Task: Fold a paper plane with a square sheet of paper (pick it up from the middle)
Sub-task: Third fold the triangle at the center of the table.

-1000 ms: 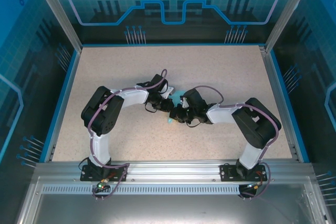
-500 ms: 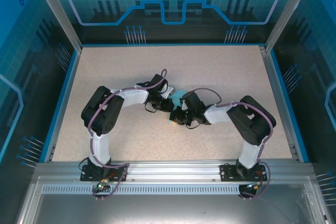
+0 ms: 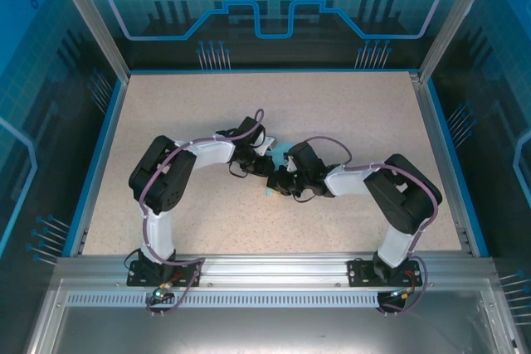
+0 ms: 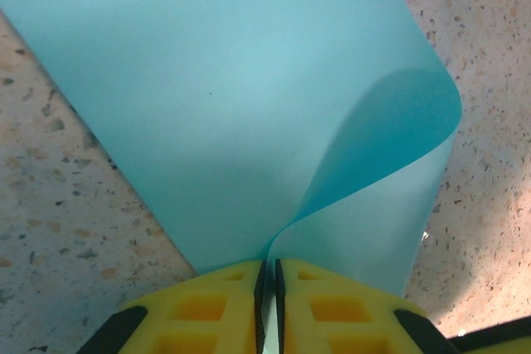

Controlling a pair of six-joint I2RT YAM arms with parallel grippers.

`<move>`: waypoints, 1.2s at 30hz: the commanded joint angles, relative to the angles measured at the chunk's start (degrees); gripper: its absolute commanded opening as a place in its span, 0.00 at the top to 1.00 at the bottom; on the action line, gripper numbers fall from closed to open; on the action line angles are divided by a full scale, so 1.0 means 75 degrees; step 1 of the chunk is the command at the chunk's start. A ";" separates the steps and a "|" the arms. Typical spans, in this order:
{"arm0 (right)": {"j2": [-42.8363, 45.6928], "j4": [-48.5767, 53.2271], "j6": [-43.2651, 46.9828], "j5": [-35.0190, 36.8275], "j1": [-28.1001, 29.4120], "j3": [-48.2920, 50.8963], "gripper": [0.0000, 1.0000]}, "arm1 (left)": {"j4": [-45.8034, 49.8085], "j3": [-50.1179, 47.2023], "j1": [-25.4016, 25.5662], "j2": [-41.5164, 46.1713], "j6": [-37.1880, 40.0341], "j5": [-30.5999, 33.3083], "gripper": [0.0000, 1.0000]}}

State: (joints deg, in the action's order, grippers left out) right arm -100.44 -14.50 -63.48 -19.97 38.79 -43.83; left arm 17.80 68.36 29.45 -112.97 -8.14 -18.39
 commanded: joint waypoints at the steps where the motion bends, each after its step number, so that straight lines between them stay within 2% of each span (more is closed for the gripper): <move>1: -0.0067 -0.0298 -0.0158 -0.0102 0.0251 0.0161 0.86 | 0.0327 0.0083 0.0002 -0.0511 0.0266 0.0100 0.86; 14: -0.0718 -0.0396 -0.0207 0.0162 0.0335 0.0207 0.88 | 0.0371 0.0131 -0.0002 -0.0595 0.0322 0.0091 0.89; 21: 0.0671 -0.0316 -0.0023 0.0306 0.0034 0.0527 0.86 | 0.0438 0.0125 -0.0009 -0.0582 0.0336 0.0101 0.90; 24: 0.0867 -0.0339 0.0050 0.0319 -0.0226 0.0642 0.85 | 0.0435 0.0142 -0.0005 -0.0576 0.0330 0.0098 0.89; 32: -0.0056 -0.1171 -0.0227 -0.0133 -0.0252 0.0477 0.86 | 0.0486 0.0201 -0.0010 -0.0615 0.0336 0.0107 0.89; 36: -0.0426 -0.1100 -0.0208 -0.0084 -0.0045 0.0378 0.86 | 0.0509 0.0221 -0.0003 -0.0648 0.0336 0.0103 0.89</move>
State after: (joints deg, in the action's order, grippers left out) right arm -101.95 -21.52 -64.75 -19.92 37.15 -39.64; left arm 18.06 70.04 29.45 -114.26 -7.07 -19.20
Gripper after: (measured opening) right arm 0.139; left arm 0.108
